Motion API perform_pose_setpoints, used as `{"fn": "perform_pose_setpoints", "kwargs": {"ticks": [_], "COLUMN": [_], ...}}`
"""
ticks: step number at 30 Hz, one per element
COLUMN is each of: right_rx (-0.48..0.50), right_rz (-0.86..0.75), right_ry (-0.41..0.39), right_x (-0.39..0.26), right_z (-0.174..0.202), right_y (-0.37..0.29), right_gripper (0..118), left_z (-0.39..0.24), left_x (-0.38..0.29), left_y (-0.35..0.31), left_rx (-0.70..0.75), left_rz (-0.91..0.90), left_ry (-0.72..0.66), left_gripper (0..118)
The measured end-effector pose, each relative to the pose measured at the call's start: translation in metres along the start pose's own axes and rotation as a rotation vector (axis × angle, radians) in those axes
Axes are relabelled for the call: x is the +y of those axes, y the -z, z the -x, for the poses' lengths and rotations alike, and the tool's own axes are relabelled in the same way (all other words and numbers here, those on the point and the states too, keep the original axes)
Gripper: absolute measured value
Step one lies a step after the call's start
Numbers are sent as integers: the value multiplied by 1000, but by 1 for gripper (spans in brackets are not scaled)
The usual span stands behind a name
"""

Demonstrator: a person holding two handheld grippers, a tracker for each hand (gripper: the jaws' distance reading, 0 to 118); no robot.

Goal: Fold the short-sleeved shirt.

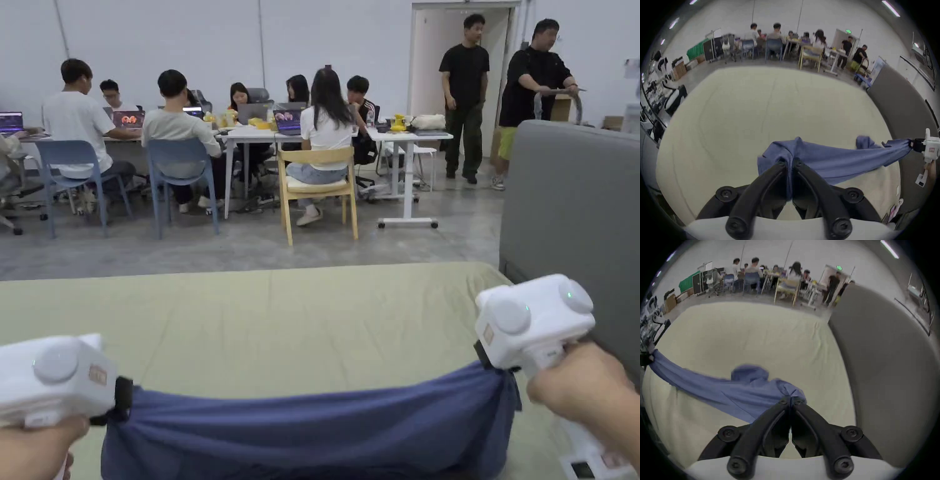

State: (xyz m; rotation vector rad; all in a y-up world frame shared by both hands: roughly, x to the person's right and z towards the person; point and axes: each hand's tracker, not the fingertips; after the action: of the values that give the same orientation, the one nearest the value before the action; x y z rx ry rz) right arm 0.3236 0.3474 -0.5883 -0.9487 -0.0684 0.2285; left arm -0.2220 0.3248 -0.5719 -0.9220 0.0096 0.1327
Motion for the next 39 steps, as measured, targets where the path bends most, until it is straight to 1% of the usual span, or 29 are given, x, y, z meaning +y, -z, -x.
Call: {"fn": "perform_pose_setpoints", "kwargs": {"ticks": [3, 4, 5, 6, 8, 10, 12, 14, 17, 20, 22, 25, 28, 29, 30, 31, 32, 34, 35, 36, 37, 38, 39], "right_rx": [67, 76, 86, 93, 96, 130, 153, 149, 133, 160, 175, 179, 187, 184, 186, 190, 194, 201, 219, 228, 233, 234, 214], "right_rz": [31, 50, 61, 73, 75, 103, 126, 136, 153, 184, 212, 226, 268, 251, 252, 256, 263, 275, 292, 341, 336, 264, 117], "right_ry": [20, 24, -1, -45, -59, -72, -94, -113, -151, -133, -108, -90, -46, -38, -20, 16, 29, 23, 5, 2, 39, 61, 35], "right_x": [-60, -81, -102, -123, -161, -195, -228, -255, -290, -316, -331, -344, -354, -356, -357, -355, -352, -348, -342, -333, -322, -314, -308], "right_z": [-6, -10, -12, -12, -15, -17, -11, -7, 1, 6, 10, 19, 25, 25, 24, 22, 21, 19, 15, 11, 4, 2, 0], "right_y": [11, 11, 8, 4, -8, -22, -41, -53, -68, -69, -60, -40, -13, -9, -5, -6, -7, -9, -14, -24, -43, -64, -85], "right_gripper": [2, 2, 2, 2, 2, 2, 2, 2, 2, 2, 2, 2, 2, 2, 2, 2, 4, 8, 14, 33, 73, 116, 118], "left_z": [10, 17, 23, 27, 37, 38, 37, 38, 49, 60, 64, 66, 69, 70, 71, 72, 76, 80, 82, 87, 90, 89, 87], "left_x": [-59, -78, -97, -113, -141, -170, -192, -215, -242, -268, -282, -297, -310, -317, -320, -322, -323, -322, -318, -312, -306, -302, -300], "left_y": [9, 4, -2, -11, -33, -58, -78, -95, -105, -104, -97, -77, -48, -40, -37, -37, -35, -38, -42, -49, -66, -83, -98], "left_rx": [8, -26, -56, -67, -142, -148, -141, -144, -155, -146, -127, -84, -55, -54, -57, -58, -60, -67, -73, -98, -133, -149, -191], "left_rz": [77, 91, 105, 93, 100, 101, 122, 149, 179, 206, 227, 232, 262, 268, 238, 217, 201, 196, 203, 208, 160, 90, 7], "left_ry": [-39, -65, -88, -96, -125, -95, -25, 3, -6, -21, -24, -14, -67, -78, -86, -110, -137, -177, -220, -274, -333, -346, -317], "left_gripper": [1, 1, 1, 1, 1, 1, 1, 1, 1, 1, 1, 1, 1, 1, 1, 1, 1, 1, 4, 15, 53, 116, 118]}}
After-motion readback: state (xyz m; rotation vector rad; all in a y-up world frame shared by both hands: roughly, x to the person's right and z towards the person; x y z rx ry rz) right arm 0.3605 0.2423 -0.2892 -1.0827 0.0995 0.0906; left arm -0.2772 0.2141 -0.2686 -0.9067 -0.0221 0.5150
